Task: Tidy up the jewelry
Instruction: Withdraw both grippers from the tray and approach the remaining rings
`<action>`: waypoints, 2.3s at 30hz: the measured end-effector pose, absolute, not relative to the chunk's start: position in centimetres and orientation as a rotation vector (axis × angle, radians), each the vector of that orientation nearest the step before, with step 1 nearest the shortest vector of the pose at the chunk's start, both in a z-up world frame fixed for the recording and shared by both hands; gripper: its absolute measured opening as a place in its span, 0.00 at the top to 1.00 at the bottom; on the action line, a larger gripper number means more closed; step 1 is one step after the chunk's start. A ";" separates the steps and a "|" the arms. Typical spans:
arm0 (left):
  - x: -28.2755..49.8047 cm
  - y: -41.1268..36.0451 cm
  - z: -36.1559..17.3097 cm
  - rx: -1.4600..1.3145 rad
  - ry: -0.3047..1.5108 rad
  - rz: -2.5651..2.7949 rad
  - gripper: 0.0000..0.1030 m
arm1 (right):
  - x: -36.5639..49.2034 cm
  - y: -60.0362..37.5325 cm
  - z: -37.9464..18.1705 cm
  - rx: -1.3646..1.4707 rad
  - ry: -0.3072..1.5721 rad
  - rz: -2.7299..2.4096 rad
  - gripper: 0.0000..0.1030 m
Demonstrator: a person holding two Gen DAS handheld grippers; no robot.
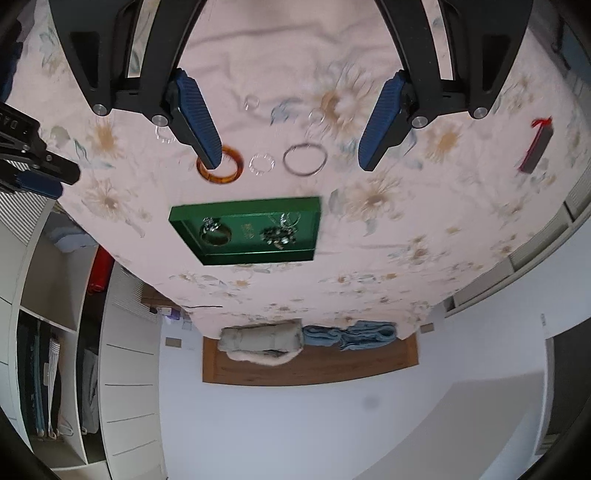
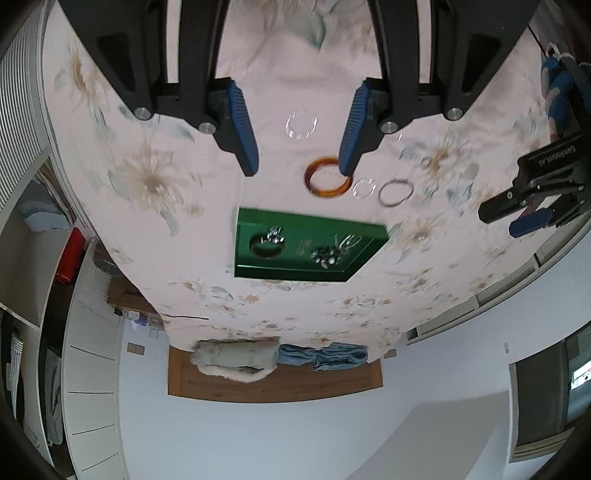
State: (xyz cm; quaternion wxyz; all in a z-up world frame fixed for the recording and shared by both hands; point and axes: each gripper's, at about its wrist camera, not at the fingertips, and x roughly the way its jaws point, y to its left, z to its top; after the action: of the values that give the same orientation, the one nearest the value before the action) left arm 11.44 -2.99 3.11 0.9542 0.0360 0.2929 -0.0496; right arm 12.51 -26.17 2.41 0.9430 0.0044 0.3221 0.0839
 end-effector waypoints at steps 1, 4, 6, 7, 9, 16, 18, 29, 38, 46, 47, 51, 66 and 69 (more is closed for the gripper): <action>10.6 -2.9 3.2 0.073 0.594 -0.095 0.27 | 11.6 -26.1 2.5 0.007 0.653 0.169 0.58; 8.4 -2.3 3.3 0.084 0.586 -0.070 0.26 | 9.3 -26.0 2.8 0.012 0.641 0.161 0.58; 7.4 -2.1 3.4 0.092 0.580 -0.064 0.26 | 8.1 -25.8 2.9 0.016 0.635 0.158 0.58; 6.9 -2.1 3.4 0.096 0.577 -0.060 0.26 | 7.6 -25.7 3.0 0.016 0.632 0.157 0.58; 6.1 -1.8 3.4 0.100 0.571 -0.059 0.26 | 6.8 -25.4 3.2 0.011 0.628 0.155 0.58; 4.2 -1.2 3.5 0.109 0.562 -0.056 0.26 | 4.9 -24.3 3.0 -0.012 0.624 0.158 0.58; 4.0 -1.1 3.4 0.108 0.565 -0.054 0.26 | 4.6 -24.2 2.7 -0.011 0.629 0.161 0.58; 3.9 -1.3 2.3 0.115 0.592 -0.051 0.26 | 4.2 -24.6 1.5 -0.005 0.650 0.145 0.58; 4.9 -1.6 1.1 0.118 0.625 -0.049 0.26 | 4.7 -25.4 -0.1 0.009 0.676 0.131 0.58; 6.2 -1.9 0.1 0.120 0.654 -0.052 0.26 | 5.6 -25.9 -1.2 0.012 0.696 0.128 0.58; 6.3 -1.9 0.0 0.119 0.658 -0.053 0.26 | 5.8 -26.0 -1.3 0.013 0.697 0.127 0.58; 7.1 -1.9 -0.5 0.111 0.678 -0.058 0.26 | 6.2 -26.1 -1.9 0.016 0.706 0.127 0.58; 10.1 -2.5 -3.0 0.104 0.746 -0.065 0.26 | 9.1 -26.1 -4.3 0.025 0.754 0.138 0.58; 10.8 -2.5 -3.5 0.102 0.761 -0.069 0.26 | 9.7 -26.2 -4.8 0.027 0.763 0.140 0.58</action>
State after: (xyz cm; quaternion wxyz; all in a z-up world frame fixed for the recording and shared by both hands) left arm 10.76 -2.50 -3.51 0.9267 0.0499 0.3710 -0.0338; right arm 9.70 -26.20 -4.76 0.9256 0.0133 0.3721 0.0684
